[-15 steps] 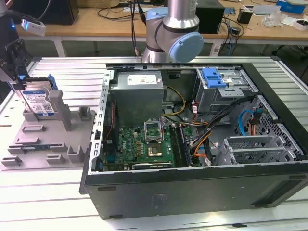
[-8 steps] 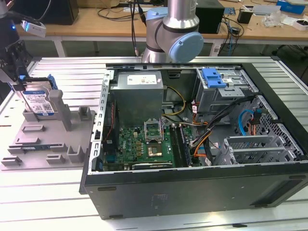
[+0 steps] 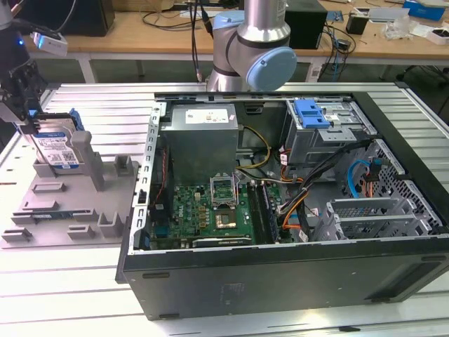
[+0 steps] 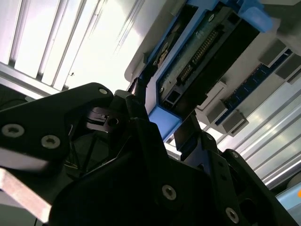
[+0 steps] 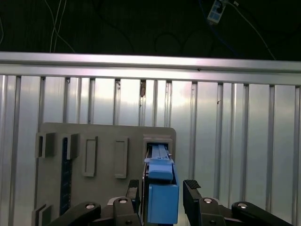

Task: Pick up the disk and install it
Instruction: 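Pick up the disk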

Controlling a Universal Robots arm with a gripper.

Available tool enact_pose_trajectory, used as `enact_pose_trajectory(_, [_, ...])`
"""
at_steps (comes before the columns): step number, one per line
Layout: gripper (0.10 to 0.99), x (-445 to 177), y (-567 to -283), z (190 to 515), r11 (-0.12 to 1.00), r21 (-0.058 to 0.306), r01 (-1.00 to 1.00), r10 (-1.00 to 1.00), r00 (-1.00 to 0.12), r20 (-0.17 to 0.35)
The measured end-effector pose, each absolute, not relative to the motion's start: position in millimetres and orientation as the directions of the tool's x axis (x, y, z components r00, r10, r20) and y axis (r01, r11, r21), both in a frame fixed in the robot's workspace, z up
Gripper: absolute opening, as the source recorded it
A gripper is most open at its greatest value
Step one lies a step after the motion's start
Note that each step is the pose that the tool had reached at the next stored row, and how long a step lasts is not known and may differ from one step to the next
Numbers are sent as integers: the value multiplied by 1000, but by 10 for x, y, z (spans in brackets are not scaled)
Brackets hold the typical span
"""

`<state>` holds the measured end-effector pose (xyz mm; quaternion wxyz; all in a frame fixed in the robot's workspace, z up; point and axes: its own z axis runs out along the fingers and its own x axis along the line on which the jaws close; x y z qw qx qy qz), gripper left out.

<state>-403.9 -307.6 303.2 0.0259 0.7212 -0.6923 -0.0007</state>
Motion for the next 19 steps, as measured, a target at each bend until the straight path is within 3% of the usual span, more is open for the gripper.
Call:
enact_pose_trajectory(16, [498,-4039,-3076,3005,-40,38,-998,-999,41,35])
enact_pose_trajectory(17, [486,-4039,-3076,3004,-40,38,-998,-999,41,35])
enact_pose_trajectory(18, [412,-4039,-3076,3004,-40,38,-998,-999,41,35])
enact_pose_trajectory(19, [412,-4039,-3076,3003,-40,38,-998,-999,41,35])
